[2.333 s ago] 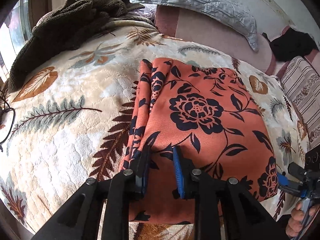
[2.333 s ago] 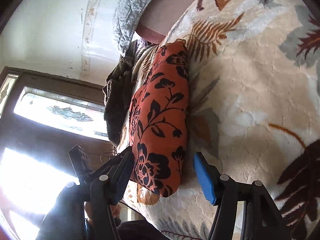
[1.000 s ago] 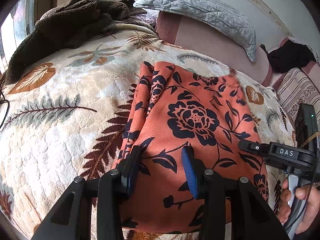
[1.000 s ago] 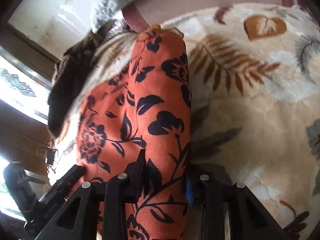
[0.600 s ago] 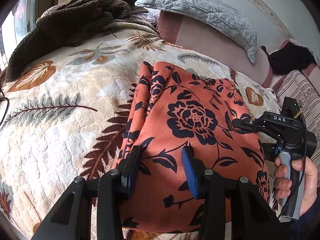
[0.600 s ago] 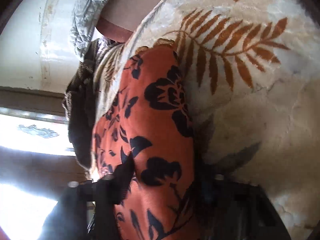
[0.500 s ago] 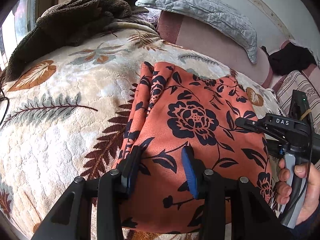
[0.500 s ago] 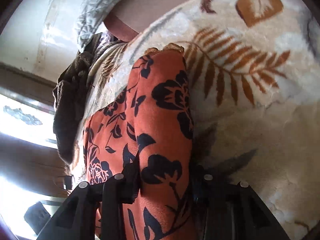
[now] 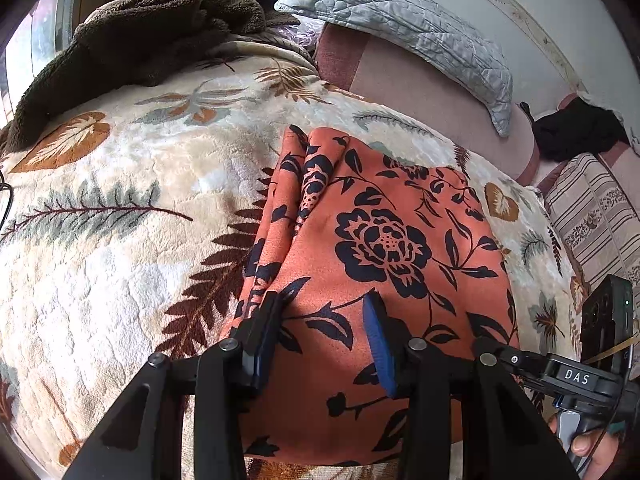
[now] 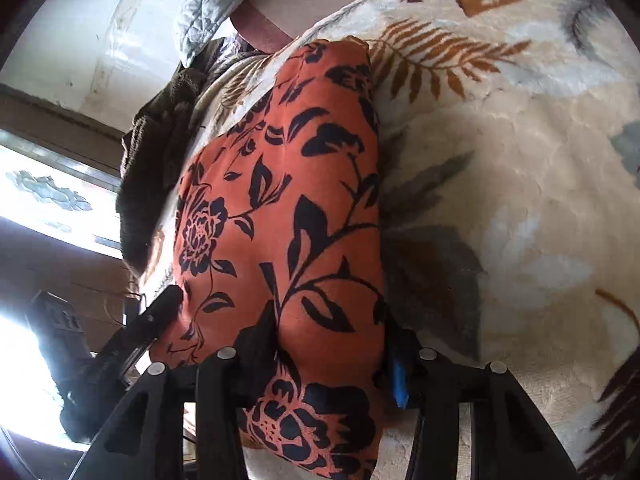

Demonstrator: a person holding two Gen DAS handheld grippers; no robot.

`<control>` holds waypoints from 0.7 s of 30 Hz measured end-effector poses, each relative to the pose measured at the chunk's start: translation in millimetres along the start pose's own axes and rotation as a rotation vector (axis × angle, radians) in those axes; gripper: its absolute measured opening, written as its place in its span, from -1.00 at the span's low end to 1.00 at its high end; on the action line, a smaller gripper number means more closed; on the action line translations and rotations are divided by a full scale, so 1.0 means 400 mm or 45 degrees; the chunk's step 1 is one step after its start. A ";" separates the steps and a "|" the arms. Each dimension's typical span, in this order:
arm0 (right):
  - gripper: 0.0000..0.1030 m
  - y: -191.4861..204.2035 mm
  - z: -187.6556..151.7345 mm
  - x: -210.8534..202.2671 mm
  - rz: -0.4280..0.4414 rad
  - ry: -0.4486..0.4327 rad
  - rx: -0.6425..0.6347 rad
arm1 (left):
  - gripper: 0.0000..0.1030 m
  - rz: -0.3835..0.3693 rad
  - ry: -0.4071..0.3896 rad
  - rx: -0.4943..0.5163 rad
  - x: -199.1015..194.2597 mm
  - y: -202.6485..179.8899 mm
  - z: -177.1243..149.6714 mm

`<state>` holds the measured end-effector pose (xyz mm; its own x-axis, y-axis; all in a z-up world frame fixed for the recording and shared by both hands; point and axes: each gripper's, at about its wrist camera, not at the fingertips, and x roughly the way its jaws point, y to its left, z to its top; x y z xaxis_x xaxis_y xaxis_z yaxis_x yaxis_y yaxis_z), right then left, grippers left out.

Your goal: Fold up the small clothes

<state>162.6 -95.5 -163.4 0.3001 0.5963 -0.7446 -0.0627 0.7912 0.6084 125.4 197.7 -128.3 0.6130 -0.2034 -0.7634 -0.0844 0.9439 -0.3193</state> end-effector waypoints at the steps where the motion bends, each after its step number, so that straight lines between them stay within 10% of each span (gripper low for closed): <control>1: -0.07 0.012 0.003 0.000 -0.028 -0.006 -0.012 | -0.14 -0.010 -0.024 -0.024 -0.014 0.006 0.003; 6: 0.26 -0.011 -0.024 -0.036 0.036 -0.043 0.029 | 0.27 -0.120 -0.130 -0.192 -0.096 0.099 0.006; 8: 0.27 -0.042 -0.038 -0.050 0.088 -0.042 0.070 | 0.27 -0.169 0.076 -0.229 -0.031 0.132 -0.008; 10: 0.27 -0.061 -0.040 -0.056 0.104 -0.041 0.090 | -0.19 -0.202 0.244 -0.296 0.037 0.160 -0.033; 17: 0.27 -0.082 -0.013 -0.079 0.177 -0.030 0.097 | -0.33 -0.187 0.111 -0.263 -0.032 0.136 -0.003; 21: 0.35 -0.092 0.037 -0.068 0.191 -0.040 0.105 | 0.22 -0.290 0.020 -0.260 -0.048 0.116 0.071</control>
<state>170.7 -142.6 -161.5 0.3232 0.7012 -0.6355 -0.0313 0.6791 0.7334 132.0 252.6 -112.5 0.6220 -0.4092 -0.6676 -0.1038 0.8020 -0.5882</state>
